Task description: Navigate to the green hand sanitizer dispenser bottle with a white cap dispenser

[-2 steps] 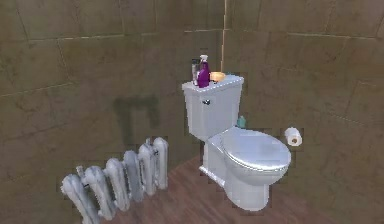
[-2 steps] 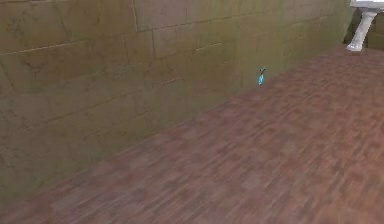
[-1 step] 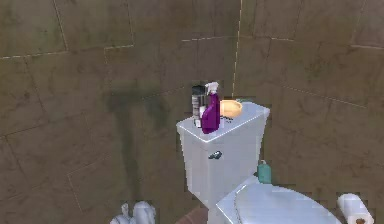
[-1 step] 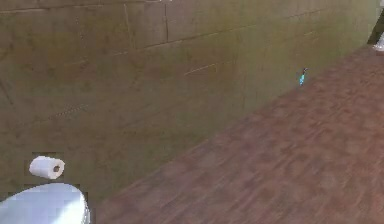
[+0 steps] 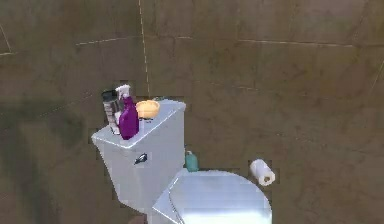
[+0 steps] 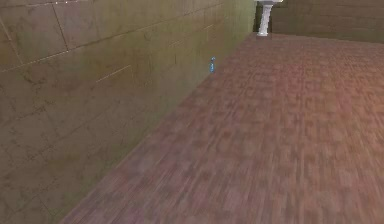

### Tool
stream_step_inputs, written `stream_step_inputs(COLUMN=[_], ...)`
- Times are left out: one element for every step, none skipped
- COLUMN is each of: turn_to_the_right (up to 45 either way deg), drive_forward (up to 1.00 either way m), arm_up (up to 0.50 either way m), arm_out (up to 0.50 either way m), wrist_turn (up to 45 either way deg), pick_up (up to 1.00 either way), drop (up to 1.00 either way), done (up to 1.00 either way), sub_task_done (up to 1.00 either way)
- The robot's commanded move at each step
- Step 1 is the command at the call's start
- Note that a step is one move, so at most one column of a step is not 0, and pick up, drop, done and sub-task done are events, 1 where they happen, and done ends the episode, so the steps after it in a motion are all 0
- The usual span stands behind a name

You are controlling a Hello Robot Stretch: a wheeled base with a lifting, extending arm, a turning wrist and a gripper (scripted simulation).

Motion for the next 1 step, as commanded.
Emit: stream_step_inputs(turn_to_the_right=[0.0], drive_forward=[0.0], arm_up=[0.0], arm_out=[0.0], wrist_turn=[0.0], pick_up=[0.0], drop=[0.0], done=[1.0], sub_task_done=[0.0])
